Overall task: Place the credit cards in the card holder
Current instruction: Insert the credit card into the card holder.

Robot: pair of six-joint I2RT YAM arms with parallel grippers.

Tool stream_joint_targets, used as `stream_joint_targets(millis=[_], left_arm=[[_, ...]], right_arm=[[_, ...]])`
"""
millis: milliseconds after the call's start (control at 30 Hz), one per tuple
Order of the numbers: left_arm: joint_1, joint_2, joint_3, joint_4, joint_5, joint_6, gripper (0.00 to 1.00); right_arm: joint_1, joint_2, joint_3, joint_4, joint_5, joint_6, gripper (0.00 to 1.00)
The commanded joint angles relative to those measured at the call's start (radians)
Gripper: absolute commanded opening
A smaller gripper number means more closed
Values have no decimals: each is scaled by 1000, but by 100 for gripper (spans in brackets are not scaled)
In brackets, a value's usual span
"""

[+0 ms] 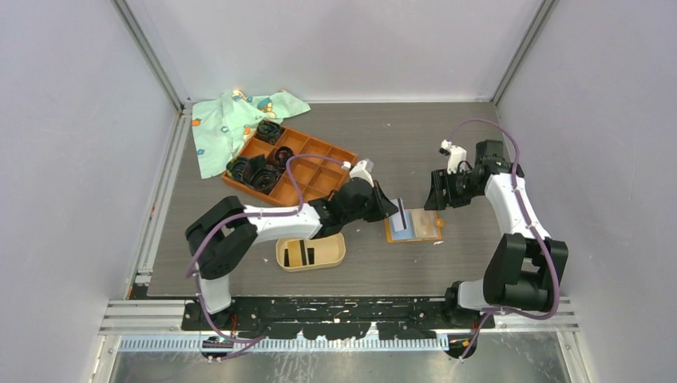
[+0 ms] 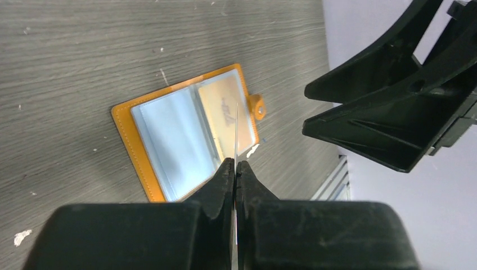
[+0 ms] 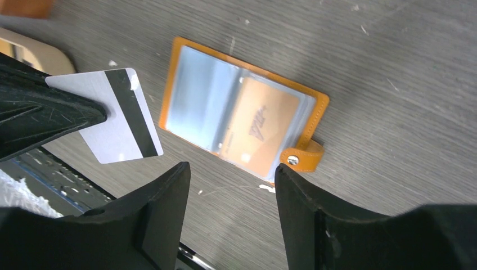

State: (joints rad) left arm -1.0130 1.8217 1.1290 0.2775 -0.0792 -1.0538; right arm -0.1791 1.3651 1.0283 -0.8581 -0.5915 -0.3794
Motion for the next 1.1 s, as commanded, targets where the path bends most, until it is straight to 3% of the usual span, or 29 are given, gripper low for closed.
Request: stream_joint_targets(millis=[0, 200, 667, 1067], left_arm=[[-10, 65, 61, 60, -36, -41, 0], [-23, 153, 94, 82, -73, -26, 0], [-23, 231, 112, 207, -20, -39, 0], [-22, 224, 89, 270, 27, -45, 0]], right_arm=[[-4, 49, -36, 36, 112, -73, 60], [-4, 134, -70, 98, 175, -88, 56], [-4, 240, -59, 117, 168, -90, 55], [-5, 253, -50, 109, 198, -96, 42]])
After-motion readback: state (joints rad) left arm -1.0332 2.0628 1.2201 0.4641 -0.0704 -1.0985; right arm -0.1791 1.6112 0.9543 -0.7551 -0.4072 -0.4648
